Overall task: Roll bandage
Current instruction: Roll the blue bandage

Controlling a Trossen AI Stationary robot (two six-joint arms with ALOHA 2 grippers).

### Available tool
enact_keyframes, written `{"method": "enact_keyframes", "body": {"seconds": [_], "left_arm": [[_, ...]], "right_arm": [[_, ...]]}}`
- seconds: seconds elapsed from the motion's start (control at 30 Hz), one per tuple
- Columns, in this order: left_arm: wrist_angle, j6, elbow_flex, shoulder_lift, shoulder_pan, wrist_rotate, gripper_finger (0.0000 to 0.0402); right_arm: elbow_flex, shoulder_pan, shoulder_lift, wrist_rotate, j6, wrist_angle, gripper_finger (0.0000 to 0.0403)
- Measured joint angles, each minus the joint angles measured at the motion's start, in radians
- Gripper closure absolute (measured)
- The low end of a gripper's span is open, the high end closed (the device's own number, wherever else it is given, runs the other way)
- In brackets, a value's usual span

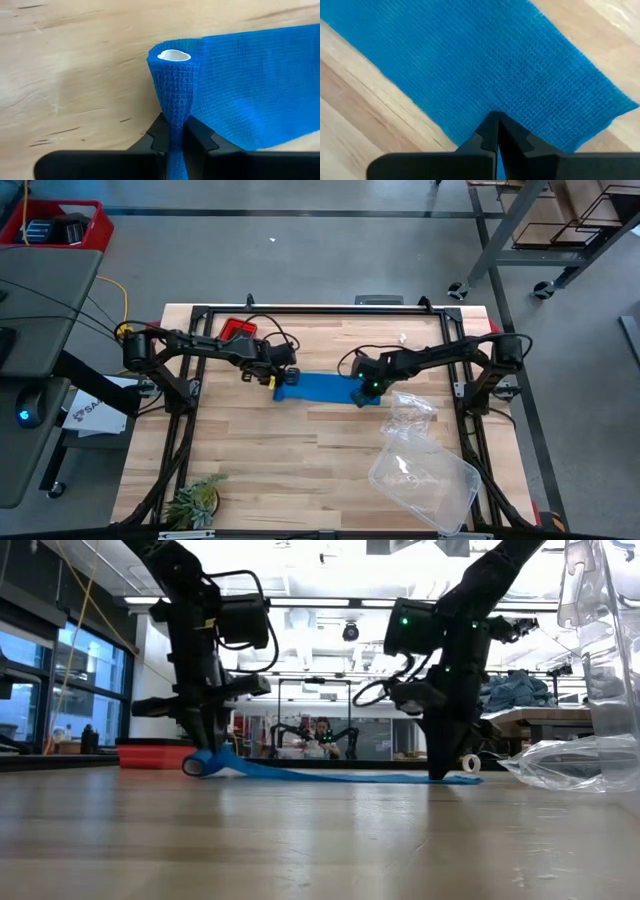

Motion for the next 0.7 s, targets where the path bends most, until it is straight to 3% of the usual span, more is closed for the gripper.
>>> {"method": "enact_keyframes", "body": {"seconds": [0.37, 0.7], "left_arm": [[-0.135, -0.026, 0.001, -0.001, -0.017, -0.045, 0.0347], [-0.127, 0.01, 0.001, -0.001, -0.042, -0.07, 0.0319]], "right_arm": [[0.002, 0.005, 0.01, 0.018, 0.013, -0.023, 0.0403], [0.001, 0.006, 0.012, 0.011, 0.014, -0.025, 0.0403]]}}
